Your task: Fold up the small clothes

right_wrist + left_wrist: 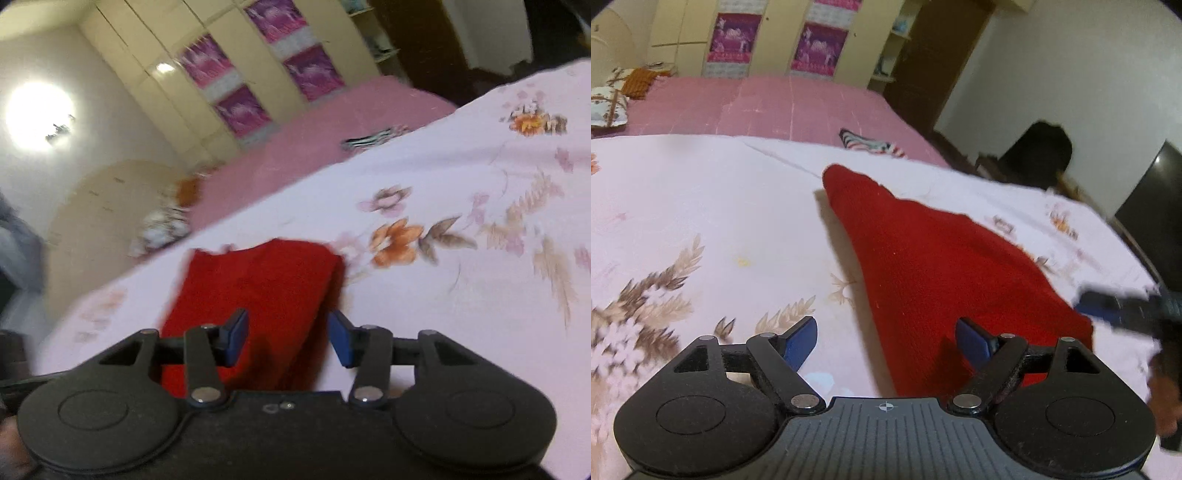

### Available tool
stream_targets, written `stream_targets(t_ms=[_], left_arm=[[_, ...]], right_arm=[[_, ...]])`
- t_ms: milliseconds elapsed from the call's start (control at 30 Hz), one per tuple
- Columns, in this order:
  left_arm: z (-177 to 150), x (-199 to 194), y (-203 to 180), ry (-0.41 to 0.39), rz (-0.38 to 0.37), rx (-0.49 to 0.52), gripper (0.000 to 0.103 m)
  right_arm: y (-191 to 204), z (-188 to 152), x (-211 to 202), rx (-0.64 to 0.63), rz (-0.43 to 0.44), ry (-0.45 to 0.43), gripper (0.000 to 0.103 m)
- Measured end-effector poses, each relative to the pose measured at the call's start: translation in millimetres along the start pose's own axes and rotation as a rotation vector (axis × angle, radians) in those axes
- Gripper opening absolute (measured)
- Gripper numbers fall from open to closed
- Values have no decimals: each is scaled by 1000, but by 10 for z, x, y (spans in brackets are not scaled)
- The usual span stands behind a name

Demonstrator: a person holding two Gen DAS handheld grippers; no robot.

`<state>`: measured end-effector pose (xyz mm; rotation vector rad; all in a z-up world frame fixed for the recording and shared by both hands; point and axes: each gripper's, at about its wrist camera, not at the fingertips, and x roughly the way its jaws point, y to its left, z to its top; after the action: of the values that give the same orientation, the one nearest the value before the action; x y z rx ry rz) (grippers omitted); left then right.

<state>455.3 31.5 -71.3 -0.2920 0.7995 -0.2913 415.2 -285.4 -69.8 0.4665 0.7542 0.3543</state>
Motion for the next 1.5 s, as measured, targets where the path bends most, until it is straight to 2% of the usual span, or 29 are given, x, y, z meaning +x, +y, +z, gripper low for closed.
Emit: stream_targets(t_ms=[133, 233, 267, 300, 333, 400, 433, 467, 533, 600, 633, 667, 700, 767, 900, 933, 967, 1000, 1067, 1133, 1167, 1200, 1233, 1300, 1367, 1433, 1467, 1500], left_arm=[[-159, -167, -43, 4, -42, -38, 82], [-304, -80, -107, 63, -47, -58, 82], [-344, -24, -118, 94, -46, -65, 82], [-385, 22, -127, 123, -18, -42, 82], [-403, 7, -183, 119, 19, 29, 82], [-410, -64, -288, 127, 105, 154, 82], [-418, -104, -323, 122, 127, 214, 82], [-426, -126, -330, 122, 136, 247, 83], [-419, -155, -295, 126, 106, 224, 83], [-410, -257, -232, 108, 77, 191, 83], [-412, -336, -217, 82, 73, 182, 83], [-404, -420, -162, 50, 59, 171, 83], [-392, -477, -124, 29, 49, 156, 83], [-339, -515, -49, -3, 49, 117, 83], [-212, -306, 6, 7, 31, 42, 83], [-212, -250, -7, 15, 25, 33, 83], [-204, -173, 0, 36, 25, 27, 83], [-208, -79, 1, 72, 47, 25, 93], [-178, -23, 8, 91, 69, 7, 95], [-142, -103, -50, 63, 74, 54, 95], [-130, -136, -70, 42, 75, 71, 95], [-110, -143, -62, 36, 70, 72, 95], [-83, -131, -36, 34, 61, 56, 95], [-40, -83, 12, 25, 44, 19, 95], [-16, 2, 17, 33, 47, 12, 95], [-8, 139, 6, 59, 53, 21, 95], [-11, 219, -4, 83, 72, 33, 95], [-7, 265, -10, 90, 73, 34, 95]], right_arm=[[-51, -365, -244, 95, 93, 59, 47], [26, -532, -145, 104, 88, 101, 41], [56, -559, -76, 116, 92, 115, 21], [91, -583, -16, 124, 96, 135, 6], [166, -602, 8, 107, 97, 157, 6], [351, -623, -104, 49, 122, 135, 5], [392, -628, -156, 42, 133, 131, 5], [419, -654, -189, 17, 105, 134, 5], [353, -743, -121, -13, 7, 165, 5], [174, -811, -76, 54, 8, 175, 4], [171, -800, -129, 72, 20, 162, 9], [175, -768, -191, 79, 31, 138, 19], [199, -728, -280, 68, 41, 101, 34], [212, -625, -391, 37, 23, 22, 43], [105, -370, -163, 92, 53, 17, 39], [109, -329, -97, 82, 53, 19, 33], [117, -307, -11, 68, 50, 27, 14], [149, -292, 84, 23, 15, 49, 13], [182, -320, 219, -75, -99, 84, 13], [204, -301, 164, -95, -77, 75, 14], [224, -283, 93, -103, -47, 54, 19], [193, -261, 66, -87, -33, 30, 30], [125, -204, 64, -48, -36, 16, 33], [-64, -94, 168, 73, 6, 24, 34], [-127, 4, 297, 124, 20, 24, 34], [-117, 61, 430, 107, 2, 21, 16], [-61, 75, 490, 46, -19, 25, 11], [22, 73, 561, -46, -82, 45, 11]])
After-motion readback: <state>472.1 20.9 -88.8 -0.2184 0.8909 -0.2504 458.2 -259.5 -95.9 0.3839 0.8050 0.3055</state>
